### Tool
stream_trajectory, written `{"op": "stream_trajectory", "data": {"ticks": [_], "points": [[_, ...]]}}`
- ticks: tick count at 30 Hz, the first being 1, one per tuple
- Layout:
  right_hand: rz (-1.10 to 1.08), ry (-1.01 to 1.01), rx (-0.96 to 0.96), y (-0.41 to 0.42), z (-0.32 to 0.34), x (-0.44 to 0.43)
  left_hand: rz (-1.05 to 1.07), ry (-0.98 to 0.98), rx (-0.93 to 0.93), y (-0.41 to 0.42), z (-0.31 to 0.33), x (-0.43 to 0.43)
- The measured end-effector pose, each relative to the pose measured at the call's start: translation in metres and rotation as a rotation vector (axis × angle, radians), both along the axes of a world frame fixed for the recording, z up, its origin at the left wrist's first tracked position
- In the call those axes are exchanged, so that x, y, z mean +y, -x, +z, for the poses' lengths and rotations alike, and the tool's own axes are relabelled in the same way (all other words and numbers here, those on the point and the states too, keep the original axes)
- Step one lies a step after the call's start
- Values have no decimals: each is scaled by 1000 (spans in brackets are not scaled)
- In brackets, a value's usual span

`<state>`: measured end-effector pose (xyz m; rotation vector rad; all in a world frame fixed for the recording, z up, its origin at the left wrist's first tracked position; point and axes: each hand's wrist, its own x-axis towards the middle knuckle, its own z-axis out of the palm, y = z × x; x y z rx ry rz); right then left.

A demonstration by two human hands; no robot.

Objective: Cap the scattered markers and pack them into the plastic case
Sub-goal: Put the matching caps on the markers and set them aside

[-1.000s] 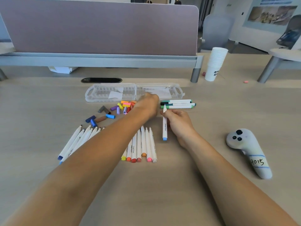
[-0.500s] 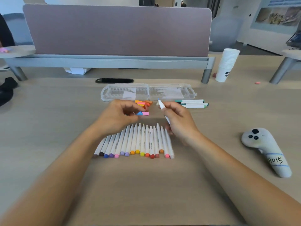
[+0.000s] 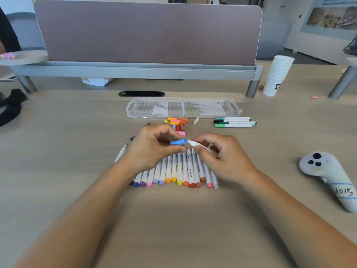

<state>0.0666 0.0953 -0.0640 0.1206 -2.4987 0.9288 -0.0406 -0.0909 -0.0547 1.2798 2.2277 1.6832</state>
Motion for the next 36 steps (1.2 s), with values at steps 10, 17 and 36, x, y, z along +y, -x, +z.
{"op": "stream_trajectory", "data": {"ticks": [10, 17, 36], "points": [[30, -242, -167, -8, 5, 5, -83, 193, 209, -6, -3, 4], [105, -185, -175, -12, 4, 7, -83, 168, 81, -12, -3, 7], [-156, -96, -350, -4, 9, 24, 84, 248, 97, 4, -6, 0]]}}
